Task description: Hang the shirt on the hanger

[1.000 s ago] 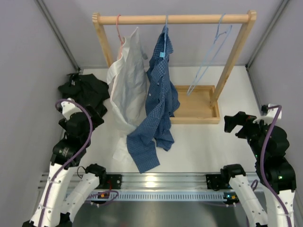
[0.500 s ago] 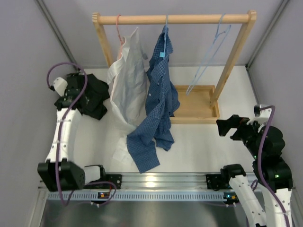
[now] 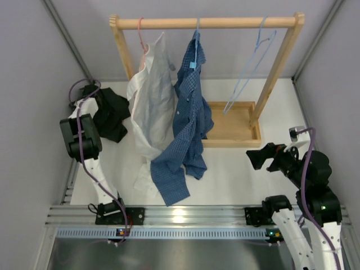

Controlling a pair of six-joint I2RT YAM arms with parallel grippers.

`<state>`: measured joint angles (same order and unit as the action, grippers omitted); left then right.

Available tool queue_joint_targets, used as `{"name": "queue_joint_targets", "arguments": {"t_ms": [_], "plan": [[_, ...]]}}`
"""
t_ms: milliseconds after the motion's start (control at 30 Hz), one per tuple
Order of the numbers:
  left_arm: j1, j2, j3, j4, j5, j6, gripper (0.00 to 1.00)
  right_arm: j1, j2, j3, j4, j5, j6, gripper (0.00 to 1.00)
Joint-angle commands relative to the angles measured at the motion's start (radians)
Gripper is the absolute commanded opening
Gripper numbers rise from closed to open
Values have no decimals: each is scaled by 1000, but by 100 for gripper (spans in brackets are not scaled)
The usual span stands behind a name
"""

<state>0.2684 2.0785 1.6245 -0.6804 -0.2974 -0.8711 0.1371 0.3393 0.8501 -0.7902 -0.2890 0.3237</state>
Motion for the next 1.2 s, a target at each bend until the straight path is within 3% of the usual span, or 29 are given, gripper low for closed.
{"name": "queue_joint_targets", "arguments": {"t_ms": [0,67,100,133,267,500,533,633,800,833,900,933,1033,1167], "plan": [[0,58,23,8,95,-55,80,9,-10,-23,77,-36,-3,99],[0,103,17,8,135,-55,45,9,-5,-20,85,-50,-3,99],[0,104,9,10,138,-61,19,9,-5,-11,85,-53,-6,100],[0,97,-6,8,139,-65,2,9,-5,-8,83,-56,-6,99],[0,-29,-49,12,118,-63,0,9,-16,7,83,-52,-15,100],[-79,-642,-94,10,53,132,0,9,-11,17,85,-33,-29,99],[-107,-798,-100,8,46,156,0,9,-11,18,86,-26,-31,99],[-239,-1051,-106,8,87,277,0,10,-6,30,85,-4,-43,99],[-247,-1294,-98,1,493,455,0,9,9,44,88,28,-34,99],[-245,-1319,-94,1,687,463,0,9,18,44,88,31,-29,98],[-245,-1368,-84,2,870,460,0,9,27,41,91,39,-14,97],[-244,-1374,-65,1,1043,457,0,9,32,41,92,37,-12,97],[-262,-1416,-3,1,1237,425,0,10,44,38,94,37,-6,97],[-262,-1469,95,39,1326,353,0,9,44,37,92,24,0,97]]}}
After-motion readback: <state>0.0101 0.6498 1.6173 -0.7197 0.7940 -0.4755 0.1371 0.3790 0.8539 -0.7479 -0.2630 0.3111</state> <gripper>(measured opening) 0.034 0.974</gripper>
